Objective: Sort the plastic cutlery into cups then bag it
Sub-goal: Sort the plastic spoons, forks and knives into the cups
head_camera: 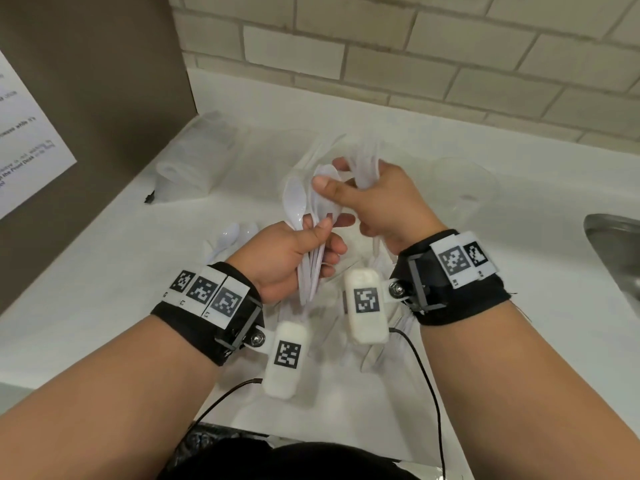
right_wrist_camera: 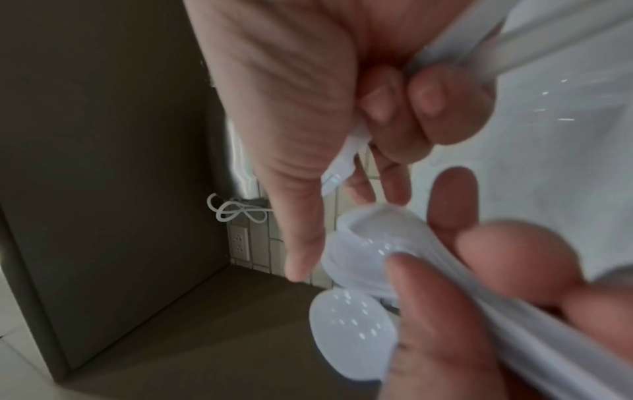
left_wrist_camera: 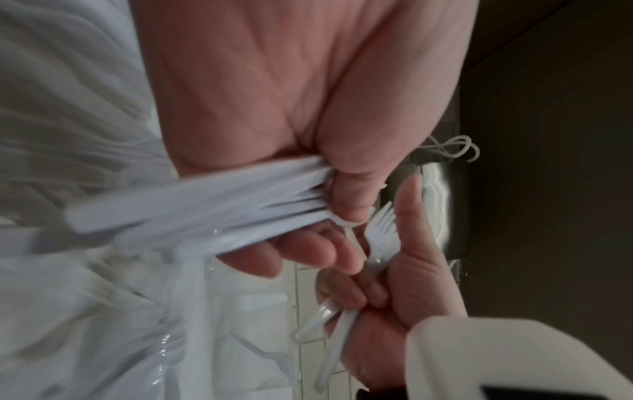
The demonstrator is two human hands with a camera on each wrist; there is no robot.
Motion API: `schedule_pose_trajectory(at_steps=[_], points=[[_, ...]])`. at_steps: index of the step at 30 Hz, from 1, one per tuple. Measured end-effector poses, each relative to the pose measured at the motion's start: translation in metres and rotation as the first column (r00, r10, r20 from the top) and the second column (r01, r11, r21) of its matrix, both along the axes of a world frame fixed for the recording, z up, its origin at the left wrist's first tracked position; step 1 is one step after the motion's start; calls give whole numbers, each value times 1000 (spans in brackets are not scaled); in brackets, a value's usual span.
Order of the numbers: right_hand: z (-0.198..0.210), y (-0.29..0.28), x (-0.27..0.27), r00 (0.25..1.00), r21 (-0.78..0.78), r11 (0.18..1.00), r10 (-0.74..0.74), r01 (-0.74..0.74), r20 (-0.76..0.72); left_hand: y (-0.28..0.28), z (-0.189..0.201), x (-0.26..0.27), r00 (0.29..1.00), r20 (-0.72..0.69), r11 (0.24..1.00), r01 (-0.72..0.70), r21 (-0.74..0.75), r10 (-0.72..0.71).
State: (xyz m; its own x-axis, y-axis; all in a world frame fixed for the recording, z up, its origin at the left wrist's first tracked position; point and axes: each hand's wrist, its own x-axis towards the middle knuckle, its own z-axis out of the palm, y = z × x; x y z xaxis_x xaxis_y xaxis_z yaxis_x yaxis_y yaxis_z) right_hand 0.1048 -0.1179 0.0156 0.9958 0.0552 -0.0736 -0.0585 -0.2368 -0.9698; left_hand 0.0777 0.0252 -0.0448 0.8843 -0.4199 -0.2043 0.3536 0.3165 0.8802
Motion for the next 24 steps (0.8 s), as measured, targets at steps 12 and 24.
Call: schedule_pose_trajectory(at_steps=[12, 24], points=[[-14, -9, 2, 993, 142, 984, 110, -105, -30, -10, 1, -3, 988, 150, 959, -85, 272, 45], [6, -8, 3, 932, -511, 842, 307, -172, 192, -17, 7, 1, 908, 394, 664, -208, 718, -141]])
